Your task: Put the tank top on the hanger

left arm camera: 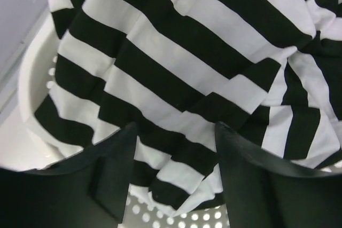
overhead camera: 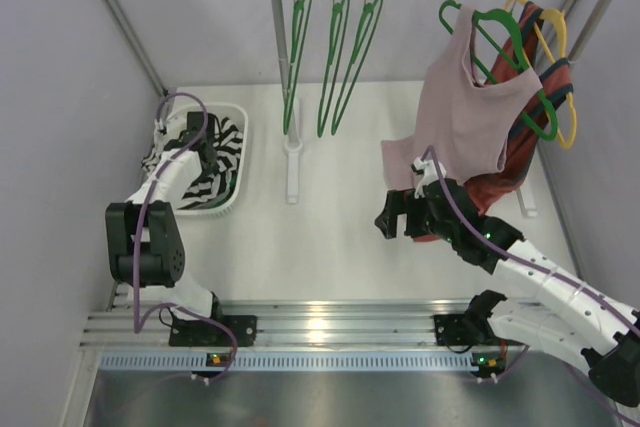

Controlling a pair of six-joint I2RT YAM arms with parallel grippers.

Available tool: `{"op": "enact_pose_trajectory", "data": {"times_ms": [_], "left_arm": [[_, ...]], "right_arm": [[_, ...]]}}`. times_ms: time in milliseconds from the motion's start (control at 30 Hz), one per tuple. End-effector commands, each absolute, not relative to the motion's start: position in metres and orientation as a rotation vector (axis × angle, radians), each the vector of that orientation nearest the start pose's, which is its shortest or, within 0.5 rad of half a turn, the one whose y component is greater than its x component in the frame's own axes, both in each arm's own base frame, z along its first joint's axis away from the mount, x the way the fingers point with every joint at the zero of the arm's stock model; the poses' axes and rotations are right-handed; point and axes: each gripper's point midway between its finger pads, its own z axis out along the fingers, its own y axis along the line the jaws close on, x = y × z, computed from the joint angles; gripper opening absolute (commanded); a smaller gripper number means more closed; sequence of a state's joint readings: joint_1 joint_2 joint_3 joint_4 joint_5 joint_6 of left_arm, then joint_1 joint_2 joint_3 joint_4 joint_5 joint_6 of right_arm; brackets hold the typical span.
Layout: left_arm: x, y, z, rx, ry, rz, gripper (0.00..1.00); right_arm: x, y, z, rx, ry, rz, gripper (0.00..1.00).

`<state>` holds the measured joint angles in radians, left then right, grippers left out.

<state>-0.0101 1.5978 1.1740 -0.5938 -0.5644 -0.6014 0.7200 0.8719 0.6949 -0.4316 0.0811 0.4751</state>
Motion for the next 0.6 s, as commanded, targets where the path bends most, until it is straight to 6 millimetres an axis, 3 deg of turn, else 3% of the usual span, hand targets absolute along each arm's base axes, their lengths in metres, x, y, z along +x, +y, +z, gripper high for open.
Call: {"op": "enact_pose_trajectory", "data": {"times_ms": [0,67,100,167,200,300,400,567], "left_arm": [[0.383,0.078,0.109,-0.904,2.228,0.425,0.54],[0.382,0.078,0.105,-0.905,2.239,0.425,0.41],[0.382,0.078,0.105,-0.901,2.240,0.424,0.27],[0.382,0.076,0.108,-0.895,2.240,0.407,0.13],[0.381,0.076,0.109,-0.891,2.243,0.404,0.00],[0.382,0.073,0.129,-0.864,2.220,0.365,0.00],[0.382,0.064,0.164,-0.811,2.184,0.283,0.00],[0.377,0.049,0.254,-0.706,2.046,0.116,0.00]], "right_arm": [[0.216,0.202,0.181,-0.211,2.144,0.655,1.00],[0.216,0.202,0.180,-0.209,2.144,0.656,1.00],[0.216,0.202,0.180,-0.207,2.146,0.656,1.00],[0.216,0.203,0.181,-0.208,2.145,0.658,1.00],[0.216,0.203,0.181,-0.207,2.145,0.659,1.00],[0.217,0.204,0.182,-0.207,2.143,0.665,1.00],[0.217,0.205,0.183,-0.209,2.145,0.665,1.00],[0.220,0.207,0.189,-0.214,2.130,0.663,1.00]]}}
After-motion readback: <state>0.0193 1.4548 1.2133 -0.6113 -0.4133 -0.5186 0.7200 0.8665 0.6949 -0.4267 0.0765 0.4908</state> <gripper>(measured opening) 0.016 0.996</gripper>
